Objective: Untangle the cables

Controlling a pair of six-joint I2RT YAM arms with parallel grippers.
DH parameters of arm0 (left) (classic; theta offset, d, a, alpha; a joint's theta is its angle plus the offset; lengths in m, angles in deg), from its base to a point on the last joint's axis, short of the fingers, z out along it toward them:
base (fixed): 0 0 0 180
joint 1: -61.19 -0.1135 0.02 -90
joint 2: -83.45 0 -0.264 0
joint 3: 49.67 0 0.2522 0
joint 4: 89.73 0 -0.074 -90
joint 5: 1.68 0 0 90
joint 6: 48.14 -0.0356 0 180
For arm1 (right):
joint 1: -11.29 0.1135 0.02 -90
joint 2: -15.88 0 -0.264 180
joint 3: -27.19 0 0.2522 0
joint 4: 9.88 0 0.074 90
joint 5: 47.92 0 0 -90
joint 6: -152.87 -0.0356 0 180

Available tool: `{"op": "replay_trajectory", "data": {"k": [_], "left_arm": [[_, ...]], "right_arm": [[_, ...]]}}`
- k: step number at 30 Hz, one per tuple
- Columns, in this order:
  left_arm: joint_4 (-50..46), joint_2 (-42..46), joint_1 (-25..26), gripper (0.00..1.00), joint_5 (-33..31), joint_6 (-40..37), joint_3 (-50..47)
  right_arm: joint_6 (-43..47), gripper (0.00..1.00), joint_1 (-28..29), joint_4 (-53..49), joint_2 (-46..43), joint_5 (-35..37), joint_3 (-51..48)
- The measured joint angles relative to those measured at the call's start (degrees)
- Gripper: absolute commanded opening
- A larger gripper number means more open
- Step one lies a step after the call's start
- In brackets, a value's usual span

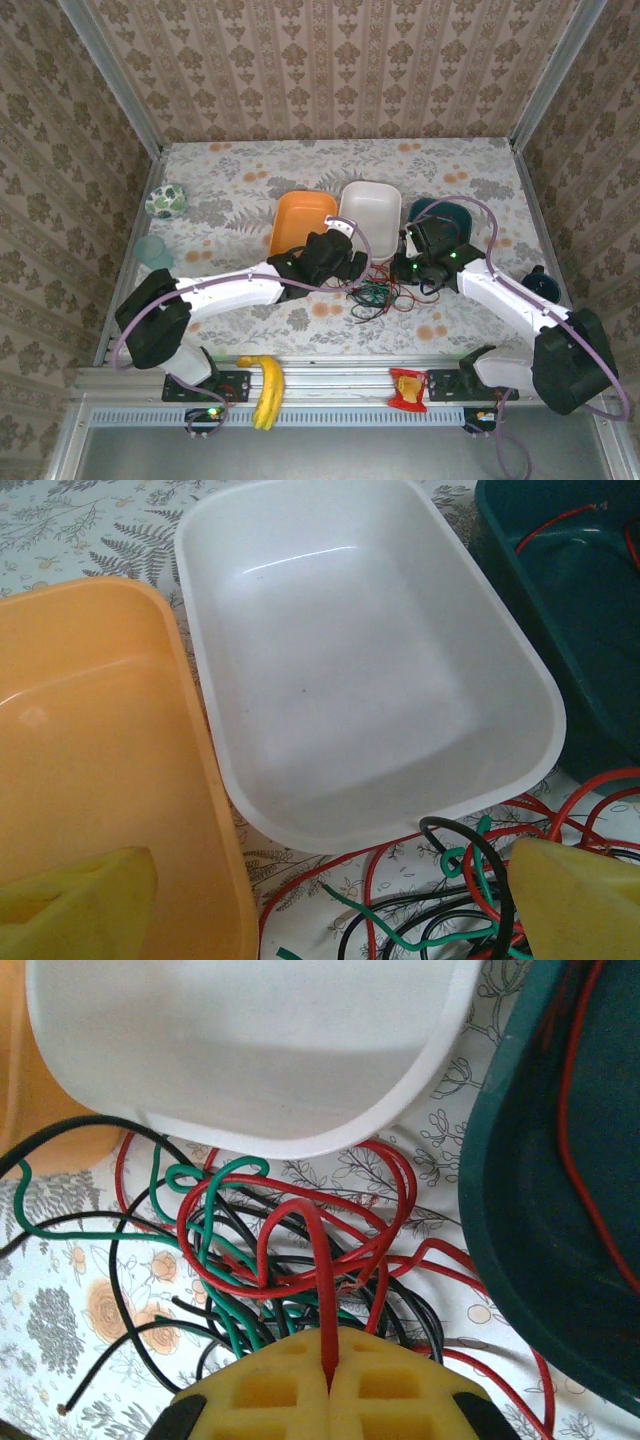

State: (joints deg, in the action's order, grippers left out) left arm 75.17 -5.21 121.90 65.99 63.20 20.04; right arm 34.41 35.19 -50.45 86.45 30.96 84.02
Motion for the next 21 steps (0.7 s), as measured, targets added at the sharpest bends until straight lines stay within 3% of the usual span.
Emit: {"op": "replay_trajectory", "data": {"k": [21], "left_arm": [[0.46,-4.83,1.95,0.89,1.95,-4.63,1.9]], "right_arm": [[-2.45,0.0,-1.68,5.55,-10.38,-3.06,14.47]]}}
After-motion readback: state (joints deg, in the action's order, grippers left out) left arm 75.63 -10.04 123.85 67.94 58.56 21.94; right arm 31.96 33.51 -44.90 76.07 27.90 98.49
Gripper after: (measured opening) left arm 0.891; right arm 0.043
